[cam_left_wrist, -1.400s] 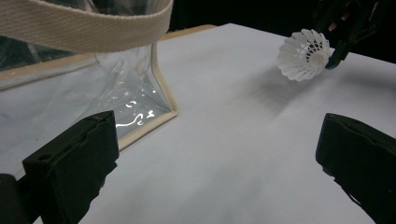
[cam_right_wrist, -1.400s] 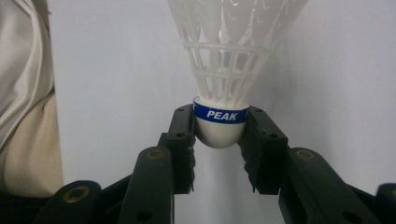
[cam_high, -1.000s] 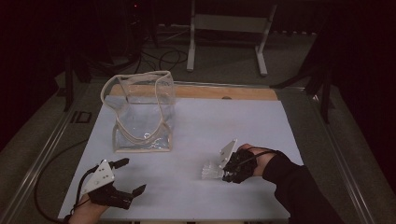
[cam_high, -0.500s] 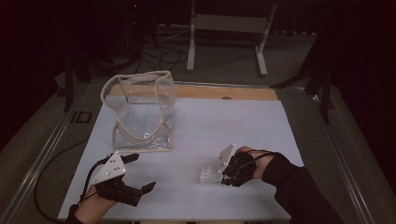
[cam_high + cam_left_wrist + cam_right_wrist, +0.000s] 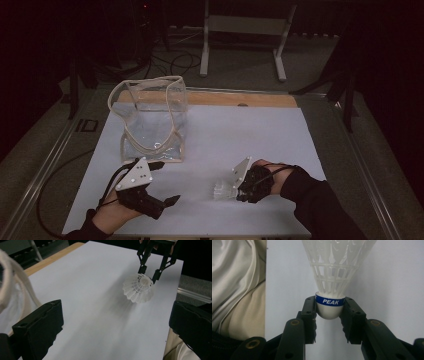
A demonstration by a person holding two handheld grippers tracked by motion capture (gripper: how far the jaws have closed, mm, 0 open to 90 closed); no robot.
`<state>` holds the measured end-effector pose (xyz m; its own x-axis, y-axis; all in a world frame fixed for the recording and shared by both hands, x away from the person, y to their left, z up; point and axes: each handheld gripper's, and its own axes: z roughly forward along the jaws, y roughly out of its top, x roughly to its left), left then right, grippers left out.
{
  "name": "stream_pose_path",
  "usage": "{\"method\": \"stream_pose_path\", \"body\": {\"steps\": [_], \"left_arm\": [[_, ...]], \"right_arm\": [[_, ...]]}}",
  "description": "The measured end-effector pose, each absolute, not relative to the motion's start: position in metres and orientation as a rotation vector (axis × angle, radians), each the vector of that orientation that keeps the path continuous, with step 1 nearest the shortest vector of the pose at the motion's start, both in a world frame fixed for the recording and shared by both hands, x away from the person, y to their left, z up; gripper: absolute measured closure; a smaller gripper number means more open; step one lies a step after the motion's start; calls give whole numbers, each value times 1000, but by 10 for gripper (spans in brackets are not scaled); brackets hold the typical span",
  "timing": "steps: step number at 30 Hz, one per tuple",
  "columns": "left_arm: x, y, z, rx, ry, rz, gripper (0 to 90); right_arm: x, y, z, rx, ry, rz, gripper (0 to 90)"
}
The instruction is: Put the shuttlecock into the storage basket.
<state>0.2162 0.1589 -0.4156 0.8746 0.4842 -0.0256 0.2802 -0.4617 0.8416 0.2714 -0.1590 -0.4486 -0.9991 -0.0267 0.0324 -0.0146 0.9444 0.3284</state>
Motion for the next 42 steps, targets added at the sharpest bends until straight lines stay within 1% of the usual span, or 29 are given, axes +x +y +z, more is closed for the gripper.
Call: {"method": "stream_pose_path", "body": {"steps": [7,13,15,17,18,22,26,31,33,36,42], "left_arm": [[221,140,-416,2115,507,244,22],[229,120,-421,2149,448,204,71],[232,116,-422,2158,445,189,80],[234,110,-424,2171,445,203,93],[235,108,-425,2176,442,194,93],[242,99,-430,2199,430,158,142],[247,92,-433,2219,427,142,156],[254,86,-440,2244,408,95,231],[255,83,-443,2256,407,77,281],[257,78,-448,2285,390,56,304],[258,67,-455,2334,349,18,402]], "right_arm": [[267,-157,-449,48,-3055,-520,661],[264,-154,-449,74,-3054,-514,661],[263,-153,-448,79,-3054,-521,661],[263,-152,-447,81,-3057,-520,661],[263,-151,-447,92,-3053,-523,661],[262,-149,-447,103,-3057,-526,662],[261,-148,-447,107,-3056,-530,661],[260,-147,-446,115,-3055,-533,661],[260,-146,-446,125,-3055,-535,661],[259,-145,-446,124,-3058,-532,661],[260,-143,-448,139,-3060,-532,662]]}}
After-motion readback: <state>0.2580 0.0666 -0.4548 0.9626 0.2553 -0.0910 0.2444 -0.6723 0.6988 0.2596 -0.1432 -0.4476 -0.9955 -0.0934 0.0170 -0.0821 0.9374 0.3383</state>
